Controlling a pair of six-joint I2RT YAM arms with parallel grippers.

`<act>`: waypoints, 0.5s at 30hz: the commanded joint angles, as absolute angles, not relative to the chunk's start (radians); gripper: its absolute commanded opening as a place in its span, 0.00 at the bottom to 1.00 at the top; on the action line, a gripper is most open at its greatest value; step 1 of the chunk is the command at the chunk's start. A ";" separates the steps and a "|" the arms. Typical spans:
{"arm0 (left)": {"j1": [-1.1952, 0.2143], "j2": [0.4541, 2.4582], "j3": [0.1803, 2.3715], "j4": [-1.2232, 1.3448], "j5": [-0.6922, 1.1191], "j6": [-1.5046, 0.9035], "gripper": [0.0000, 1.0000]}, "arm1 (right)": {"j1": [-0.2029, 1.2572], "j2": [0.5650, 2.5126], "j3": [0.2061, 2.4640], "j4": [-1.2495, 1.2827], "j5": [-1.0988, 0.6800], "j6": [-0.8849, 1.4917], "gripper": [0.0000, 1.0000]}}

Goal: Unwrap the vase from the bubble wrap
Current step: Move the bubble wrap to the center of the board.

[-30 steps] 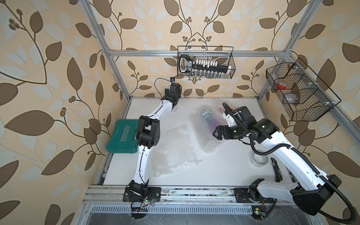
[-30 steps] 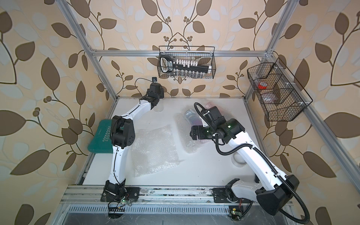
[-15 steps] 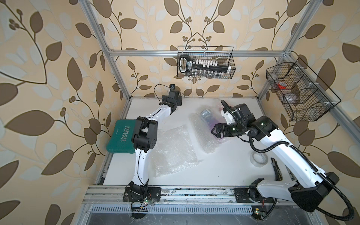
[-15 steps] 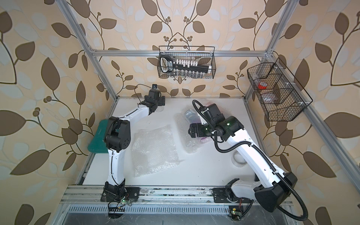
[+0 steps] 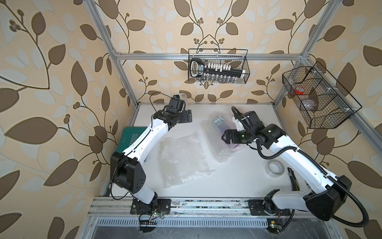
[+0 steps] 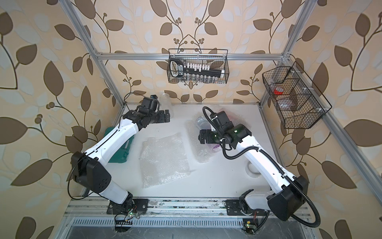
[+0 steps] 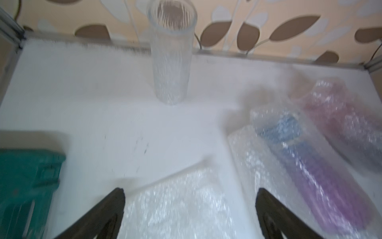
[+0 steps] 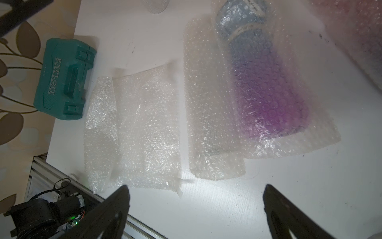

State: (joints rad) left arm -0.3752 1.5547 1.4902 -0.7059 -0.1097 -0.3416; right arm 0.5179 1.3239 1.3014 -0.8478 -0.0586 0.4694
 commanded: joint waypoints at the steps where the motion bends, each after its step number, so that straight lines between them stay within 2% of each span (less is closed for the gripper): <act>1: -0.376 1.507 1.450 -1.166 -0.059 -0.459 0.99 | 0.511 1.341 1.270 -0.793 -0.020 0.449 0.99; 5: -0.375 1.449 1.375 -1.354 -0.114 -0.518 0.99 | 0.509 1.360 1.256 -0.725 -0.046 0.424 0.99; 10: -0.347 1.450 1.251 -1.302 -0.130 -0.598 0.99 | 0.509 1.417 1.278 -0.671 -0.109 0.402 0.99; 15: -0.313 1.555 1.195 -1.184 -0.154 -0.634 0.99 | 0.508 1.433 1.294 -0.634 -0.136 0.392 0.99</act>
